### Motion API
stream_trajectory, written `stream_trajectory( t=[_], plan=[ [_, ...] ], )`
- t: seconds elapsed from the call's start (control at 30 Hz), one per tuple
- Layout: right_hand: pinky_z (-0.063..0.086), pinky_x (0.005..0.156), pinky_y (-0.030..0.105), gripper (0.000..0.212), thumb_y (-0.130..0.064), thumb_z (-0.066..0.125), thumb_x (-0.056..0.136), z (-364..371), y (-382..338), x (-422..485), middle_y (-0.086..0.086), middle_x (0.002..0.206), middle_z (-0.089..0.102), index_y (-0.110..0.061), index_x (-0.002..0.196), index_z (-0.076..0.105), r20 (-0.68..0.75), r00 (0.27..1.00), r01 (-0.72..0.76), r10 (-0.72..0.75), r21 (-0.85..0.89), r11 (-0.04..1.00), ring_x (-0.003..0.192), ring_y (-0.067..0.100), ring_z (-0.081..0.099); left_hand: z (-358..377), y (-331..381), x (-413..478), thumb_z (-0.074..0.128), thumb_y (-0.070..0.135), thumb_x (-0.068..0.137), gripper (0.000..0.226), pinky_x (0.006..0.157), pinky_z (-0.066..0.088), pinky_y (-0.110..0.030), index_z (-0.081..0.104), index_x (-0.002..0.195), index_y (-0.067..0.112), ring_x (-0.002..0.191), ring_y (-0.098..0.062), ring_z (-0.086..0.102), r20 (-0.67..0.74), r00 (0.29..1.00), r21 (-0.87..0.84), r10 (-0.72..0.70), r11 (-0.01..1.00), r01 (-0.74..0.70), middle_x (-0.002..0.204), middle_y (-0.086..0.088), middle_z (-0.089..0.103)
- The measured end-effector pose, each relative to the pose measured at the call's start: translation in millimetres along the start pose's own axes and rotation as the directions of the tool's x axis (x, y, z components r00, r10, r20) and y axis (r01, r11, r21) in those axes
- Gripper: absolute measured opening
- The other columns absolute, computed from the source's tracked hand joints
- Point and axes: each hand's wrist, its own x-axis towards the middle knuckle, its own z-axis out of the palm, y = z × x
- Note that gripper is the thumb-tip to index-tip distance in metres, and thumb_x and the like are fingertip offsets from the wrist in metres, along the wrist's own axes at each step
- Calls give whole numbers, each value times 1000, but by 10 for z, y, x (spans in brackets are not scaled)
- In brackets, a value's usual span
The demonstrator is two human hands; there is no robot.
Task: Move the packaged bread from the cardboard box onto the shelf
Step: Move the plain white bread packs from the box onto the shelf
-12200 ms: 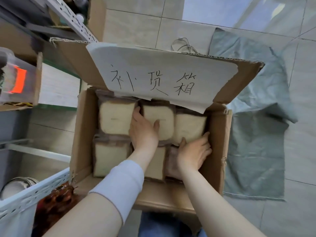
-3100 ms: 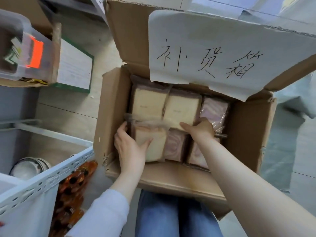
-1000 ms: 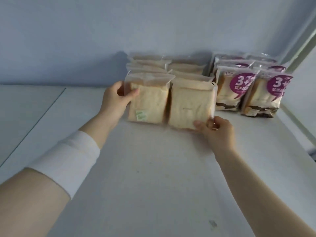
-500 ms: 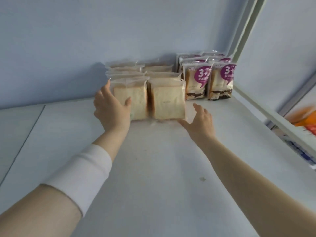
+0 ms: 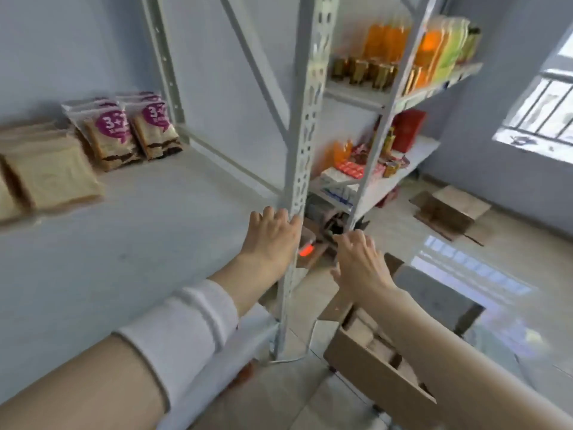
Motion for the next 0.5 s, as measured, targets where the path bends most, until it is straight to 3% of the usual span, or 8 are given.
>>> stream_trajectory(
  t=[0.1,0.23,0.37,0.5],
  plan=[
    [40,97,42,49,-17,54,89,186,1160,-421,13,134,36,-12,134,35,70,978,-189,195,-78,979,122,32,37,296,1076,186,50,18,90,38,95,35,-44,39,126,14,120,-33,40,122,985,-16,120,993,-119,128,-13,47],
    [43,93,44,41,-15,51,90,599,2374,-936,15,130,39,-10,128,39,179,870,-446,460,-113,888,120,34,39,923,2167,375,50,19,91,36,98,34,-45,41,125,13,123,-34,39,318,921,-63,225,974,-216,129,-14,47],
    [45,91,40,31,-14,46,91,1102,3178,-1071,14,125,45,-9,122,44,271,785,-527,557,-182,830,116,31,44,1590,2833,694,55,27,89,42,98,34,-45,40,125,12,123,-34,41,454,842,-129,292,956,-262,130,-15,47],
    [44,89,38,35,-20,47,91,1730,3594,-781,11,126,42,-11,124,41,364,730,-553,578,-180,813,117,30,42,2370,3199,1237,57,31,88,45,97,35,-45,40,124,11,120,-34,42,532,787,-169,311,950,-261,129,-16,47]
  ],
)
